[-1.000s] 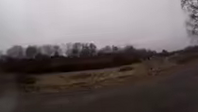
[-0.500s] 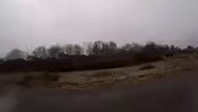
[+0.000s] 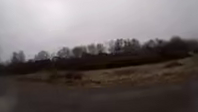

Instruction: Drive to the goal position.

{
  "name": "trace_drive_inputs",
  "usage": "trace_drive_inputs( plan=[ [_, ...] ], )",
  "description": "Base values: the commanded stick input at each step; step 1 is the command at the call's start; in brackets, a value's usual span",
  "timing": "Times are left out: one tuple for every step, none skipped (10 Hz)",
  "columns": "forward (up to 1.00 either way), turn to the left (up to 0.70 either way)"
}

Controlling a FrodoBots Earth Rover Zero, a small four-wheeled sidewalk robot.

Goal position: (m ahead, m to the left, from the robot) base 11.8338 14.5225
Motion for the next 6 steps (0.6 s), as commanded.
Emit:
trace_drive_inputs(
  plan=[
    [0.0, 0.7],
    [0.0, 0.7],
    [0.0, 0.7],
    [0.0, 0.7],
    [0.0, 0.7],
    [0.0, 0.7]
  ],
)
